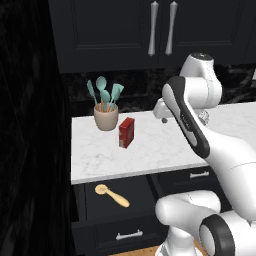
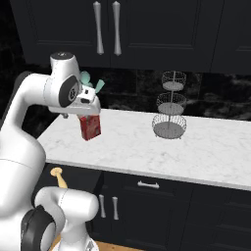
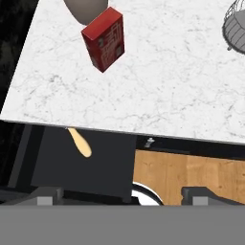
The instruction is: Pick the pizza cutter from the drawer and place it on the counter.
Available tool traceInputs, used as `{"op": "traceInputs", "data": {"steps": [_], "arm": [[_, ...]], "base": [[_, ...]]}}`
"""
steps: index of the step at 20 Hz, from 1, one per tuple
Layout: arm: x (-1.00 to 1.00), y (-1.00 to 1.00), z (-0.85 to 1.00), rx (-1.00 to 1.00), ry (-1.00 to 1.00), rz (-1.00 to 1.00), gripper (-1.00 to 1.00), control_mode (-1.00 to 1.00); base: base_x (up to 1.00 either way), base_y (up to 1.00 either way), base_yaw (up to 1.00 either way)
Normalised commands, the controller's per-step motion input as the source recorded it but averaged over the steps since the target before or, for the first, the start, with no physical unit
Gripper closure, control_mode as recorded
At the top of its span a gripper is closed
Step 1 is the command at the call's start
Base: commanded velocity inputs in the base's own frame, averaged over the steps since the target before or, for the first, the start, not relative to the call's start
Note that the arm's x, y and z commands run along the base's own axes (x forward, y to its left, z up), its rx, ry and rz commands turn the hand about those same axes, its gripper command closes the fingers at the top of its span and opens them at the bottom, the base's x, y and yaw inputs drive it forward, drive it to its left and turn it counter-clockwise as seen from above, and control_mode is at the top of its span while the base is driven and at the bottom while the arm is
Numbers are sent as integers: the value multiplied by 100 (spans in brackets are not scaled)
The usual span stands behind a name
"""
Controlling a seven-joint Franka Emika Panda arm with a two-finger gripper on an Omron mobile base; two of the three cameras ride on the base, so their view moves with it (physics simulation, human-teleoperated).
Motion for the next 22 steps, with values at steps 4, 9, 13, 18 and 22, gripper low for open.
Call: {"op": "traceInputs", "data": {"steps": [4,9,13,18,22], "arm": [[-8,0,0,0,-1,0,-100,-100],[-7,-6,0,0,0,0,-100,-100],[-25,-27,0,0,0,0,-100,-100],[0,-1,0,0,0,0,-100,-100],[0,0,0,0,0,0,-100,-100]], "base": [[0,0,0],[0,0,0],[0,0,0],[0,0,0],[0,0,0]]}}
